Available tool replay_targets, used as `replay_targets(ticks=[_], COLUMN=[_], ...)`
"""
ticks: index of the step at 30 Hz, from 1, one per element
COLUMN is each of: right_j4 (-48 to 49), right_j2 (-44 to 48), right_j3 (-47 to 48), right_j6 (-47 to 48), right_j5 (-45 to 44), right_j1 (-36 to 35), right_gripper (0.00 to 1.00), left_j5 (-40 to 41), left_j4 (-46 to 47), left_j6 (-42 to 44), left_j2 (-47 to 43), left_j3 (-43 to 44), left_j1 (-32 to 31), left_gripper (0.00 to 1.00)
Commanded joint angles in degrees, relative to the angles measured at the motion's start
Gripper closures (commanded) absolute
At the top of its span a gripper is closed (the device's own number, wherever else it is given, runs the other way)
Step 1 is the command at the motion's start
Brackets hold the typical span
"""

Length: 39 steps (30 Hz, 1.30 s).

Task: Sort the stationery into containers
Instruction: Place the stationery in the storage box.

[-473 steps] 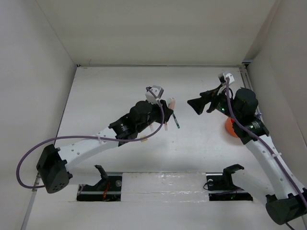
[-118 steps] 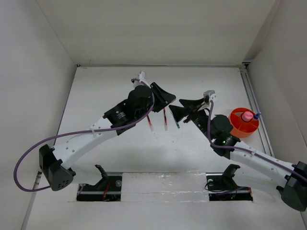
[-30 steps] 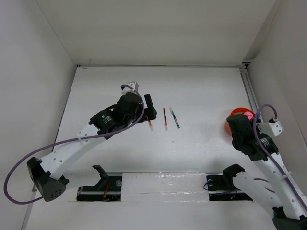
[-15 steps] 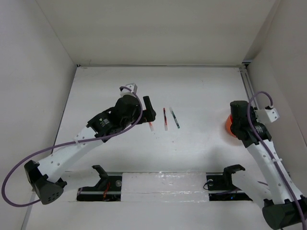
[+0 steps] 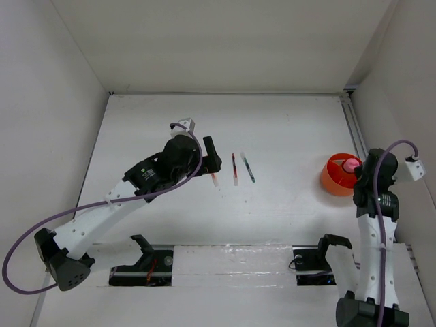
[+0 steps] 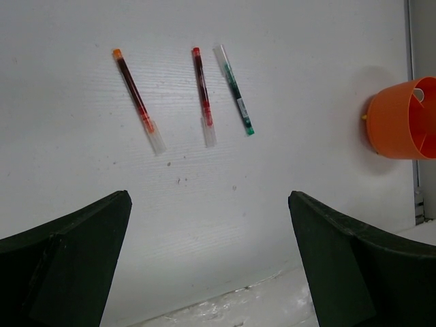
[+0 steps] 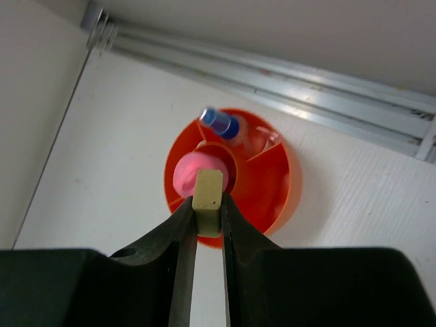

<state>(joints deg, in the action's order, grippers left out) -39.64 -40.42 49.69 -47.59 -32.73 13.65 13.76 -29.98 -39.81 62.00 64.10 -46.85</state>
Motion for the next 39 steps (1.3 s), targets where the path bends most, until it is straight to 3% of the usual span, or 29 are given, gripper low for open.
replay_targets(ticks=[1,4,10,18,27,31,39], right_j4=[5.62,7.21,6.68,5.62,4.49,4.48,4.48], right_j2=[1.66,2.19,4.13,2.81,2.71,6.14,3.69], right_j3=[-3.19,-6.27,-6.8,-8.64,-11.64,-12.78,-13.92], right_j6=[5.58,8.12,10.94,10.42,0.94,0.31,-3.38], right_j5=[14.43,19.89,21.83,19.46,16.22,13.22,9.62], right_j1=[1.12,1.12,1.12,1.12,1.12,1.12,1.64], right_gripper=[1.0,1.0,1.0,1.0,1.0,1.0,1.0], left_j5=[0.92,0.92,0.92,-1.81,-3.65,-5.05,-5.59], left_j4=[1.15,1.15,1.15,1.68,2.81,2.82,3.35], left_j6=[0.44,-0.09,-0.09,0.44,0.96,0.96,1.49], left_j2=[-0.56,-0.56,-0.56,1.11,0.49,0.49,0.49], left_j3=[-0.46,-0.46,-0.46,0.06,-0.46,-1.07,-1.08], left_j1=[-0.08,-0.08,-0.08,-0.08,-0.08,-0.08,-0.08], left_gripper=[0.0,0.0,0.0,0.0,0.0,0.0,0.0])
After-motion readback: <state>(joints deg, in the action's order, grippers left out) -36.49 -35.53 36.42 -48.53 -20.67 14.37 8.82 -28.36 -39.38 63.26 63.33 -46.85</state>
